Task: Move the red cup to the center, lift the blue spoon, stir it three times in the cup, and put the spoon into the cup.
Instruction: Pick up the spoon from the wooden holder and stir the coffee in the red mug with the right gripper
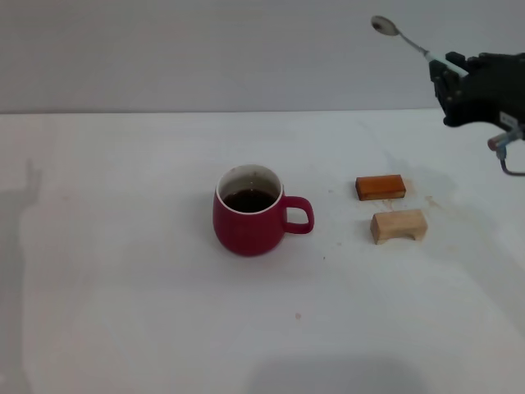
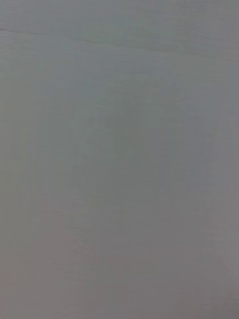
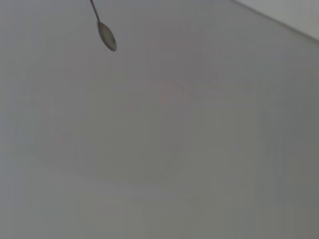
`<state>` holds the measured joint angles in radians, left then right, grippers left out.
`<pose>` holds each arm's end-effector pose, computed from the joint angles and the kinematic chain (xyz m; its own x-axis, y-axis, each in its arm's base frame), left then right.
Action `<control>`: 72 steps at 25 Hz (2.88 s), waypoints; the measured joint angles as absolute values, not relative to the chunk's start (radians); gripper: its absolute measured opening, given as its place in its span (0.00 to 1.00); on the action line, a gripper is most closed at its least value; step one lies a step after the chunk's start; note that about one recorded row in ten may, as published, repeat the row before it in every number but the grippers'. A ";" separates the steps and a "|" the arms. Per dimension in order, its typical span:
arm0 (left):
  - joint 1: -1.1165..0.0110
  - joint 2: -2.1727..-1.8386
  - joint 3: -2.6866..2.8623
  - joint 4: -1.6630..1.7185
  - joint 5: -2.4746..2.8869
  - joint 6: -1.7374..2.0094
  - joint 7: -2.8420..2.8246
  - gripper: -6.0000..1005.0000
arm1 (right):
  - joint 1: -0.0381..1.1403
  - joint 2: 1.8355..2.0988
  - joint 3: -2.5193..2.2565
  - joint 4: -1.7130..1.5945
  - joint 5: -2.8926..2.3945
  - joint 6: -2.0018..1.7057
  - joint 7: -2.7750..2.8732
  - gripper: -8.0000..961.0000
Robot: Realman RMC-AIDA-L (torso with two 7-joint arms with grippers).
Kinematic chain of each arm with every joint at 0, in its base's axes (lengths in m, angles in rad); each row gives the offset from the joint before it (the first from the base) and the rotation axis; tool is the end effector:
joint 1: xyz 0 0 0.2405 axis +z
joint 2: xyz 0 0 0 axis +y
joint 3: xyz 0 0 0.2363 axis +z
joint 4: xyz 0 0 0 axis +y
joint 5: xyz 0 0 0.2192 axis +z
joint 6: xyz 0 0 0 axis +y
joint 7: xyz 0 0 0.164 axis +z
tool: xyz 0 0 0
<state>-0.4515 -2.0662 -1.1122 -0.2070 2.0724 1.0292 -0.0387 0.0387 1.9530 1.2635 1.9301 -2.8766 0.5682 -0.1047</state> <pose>-0.3602 0.3634 0.0406 0.6279 -0.0400 0.7773 0.7573 0.2621 -0.5982 0.1140 0.3452 0.0468 0.8906 -0.1988 -0.4091 -0.4545 -0.4242 -0.7833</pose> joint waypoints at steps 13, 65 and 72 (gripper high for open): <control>-0.459 -2.065 -1.125 -0.206 2.072 1.029 -0.040 0.86 | 0.275 2.067 1.550 1.929 -2.581 0.989 -0.403 0.15; -0.459 -2.068 -1.138 -0.232 2.071 1.036 -0.040 0.86 | 1.105 1.979 1.881 0.896 -2.381 1.525 -0.669 0.15; -0.462 -2.068 -1.134 -0.233 2.071 1.037 -0.040 0.86 | 1.170 1.994 1.838 0.788 -2.413 1.450 -0.701 0.15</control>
